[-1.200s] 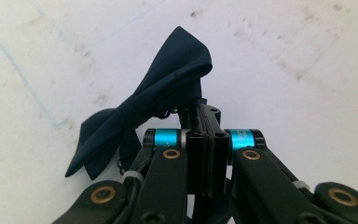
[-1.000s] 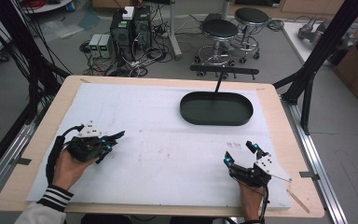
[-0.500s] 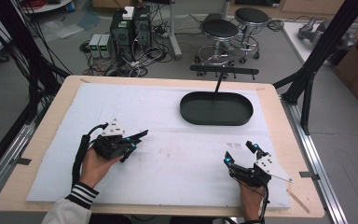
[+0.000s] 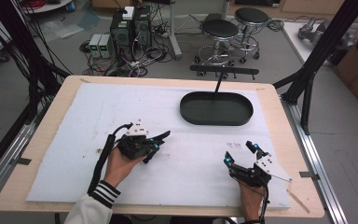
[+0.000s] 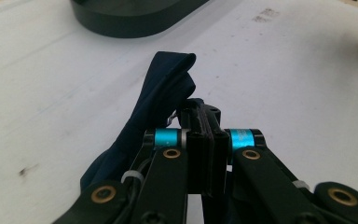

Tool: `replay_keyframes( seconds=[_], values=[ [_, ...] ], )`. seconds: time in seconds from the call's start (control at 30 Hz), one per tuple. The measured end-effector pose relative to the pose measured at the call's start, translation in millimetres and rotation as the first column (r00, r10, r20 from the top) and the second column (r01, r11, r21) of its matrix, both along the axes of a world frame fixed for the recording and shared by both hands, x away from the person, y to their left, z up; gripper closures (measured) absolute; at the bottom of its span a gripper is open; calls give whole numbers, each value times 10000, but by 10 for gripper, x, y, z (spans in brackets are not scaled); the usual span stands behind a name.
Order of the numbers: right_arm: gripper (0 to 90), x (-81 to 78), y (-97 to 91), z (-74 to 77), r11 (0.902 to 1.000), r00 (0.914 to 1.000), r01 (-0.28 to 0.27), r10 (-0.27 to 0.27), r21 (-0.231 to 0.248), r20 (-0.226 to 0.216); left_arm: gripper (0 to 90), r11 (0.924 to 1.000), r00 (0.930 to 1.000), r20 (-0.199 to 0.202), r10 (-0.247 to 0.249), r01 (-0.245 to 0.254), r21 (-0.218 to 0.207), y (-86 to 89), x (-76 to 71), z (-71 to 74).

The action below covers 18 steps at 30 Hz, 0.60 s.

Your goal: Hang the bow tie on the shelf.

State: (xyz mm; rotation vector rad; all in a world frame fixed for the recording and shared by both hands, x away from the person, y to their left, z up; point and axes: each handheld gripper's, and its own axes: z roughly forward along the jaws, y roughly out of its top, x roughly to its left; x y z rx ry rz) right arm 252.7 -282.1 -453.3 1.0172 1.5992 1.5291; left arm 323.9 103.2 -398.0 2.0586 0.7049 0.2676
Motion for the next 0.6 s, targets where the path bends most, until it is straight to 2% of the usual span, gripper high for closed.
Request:
replay_keyframes(
  seconds=[0.37, 0.6],
  values=[
    [102, 2, -3, 0, 10000, 10000, 2, -2, -19, 9, 890, 9978, 9983, -190, -546, 538, -395, -360, 29, -79],
    [102, 4, -5, 0, 10000, 10000, 10, -10, -11, 22, 889, 9967, 9966, -303, -765, 757, -282, -484, 16, -140]
  ],
)
